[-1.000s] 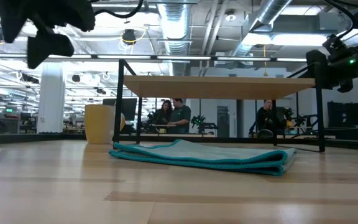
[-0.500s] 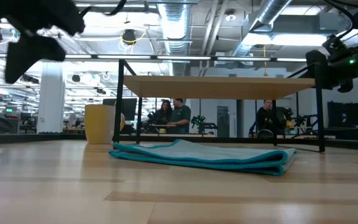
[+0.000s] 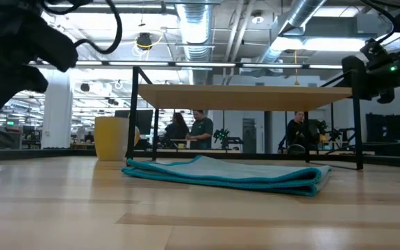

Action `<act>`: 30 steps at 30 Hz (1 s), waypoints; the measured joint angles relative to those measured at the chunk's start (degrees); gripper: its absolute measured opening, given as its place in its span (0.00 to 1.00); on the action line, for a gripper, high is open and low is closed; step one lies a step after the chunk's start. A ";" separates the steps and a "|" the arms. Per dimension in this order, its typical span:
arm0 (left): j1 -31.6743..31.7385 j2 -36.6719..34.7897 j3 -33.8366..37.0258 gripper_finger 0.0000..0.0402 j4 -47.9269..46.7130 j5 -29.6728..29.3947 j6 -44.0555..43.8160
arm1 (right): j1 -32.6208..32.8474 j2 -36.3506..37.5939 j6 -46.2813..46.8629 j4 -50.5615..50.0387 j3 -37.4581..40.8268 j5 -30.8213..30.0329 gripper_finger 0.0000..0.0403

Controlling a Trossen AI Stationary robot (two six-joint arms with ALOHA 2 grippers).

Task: Stack small to large cups/mugs on shelf
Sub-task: Put the blue mug on the shelf

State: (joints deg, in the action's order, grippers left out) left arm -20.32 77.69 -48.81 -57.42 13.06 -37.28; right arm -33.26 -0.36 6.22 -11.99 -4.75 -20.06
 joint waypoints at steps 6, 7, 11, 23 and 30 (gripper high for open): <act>0.00 -0.24 2.35 0.53 0.79 0.17 -1.62 | -0.01 0.00 0.30 0.00 0.00 -0.03 0.33; 0.00 -0.24 2.67 0.52 0.87 0.13 -1.62 | 0.00 0.00 0.30 0.00 0.00 -0.02 0.33; 0.00 -0.24 3.28 0.45 1.55 0.04 -1.62 | 0.00 0.00 0.30 0.00 0.00 -0.06 0.33; 0.00 -0.24 3.38 0.14 1.94 -2.56 -1.59 | -0.02 0.00 -0.11 0.00 0.00 -1.20 0.33; 0.04 -0.24 3.38 0.03 1.92 -4.60 -0.17 | -0.02 0.00 -0.18 0.00 0.00 -1.17 0.33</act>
State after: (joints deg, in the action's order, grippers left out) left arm -20.27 77.45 -45.43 -55.50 8.46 -37.45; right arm -33.28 -0.36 6.04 -11.99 -4.75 -21.23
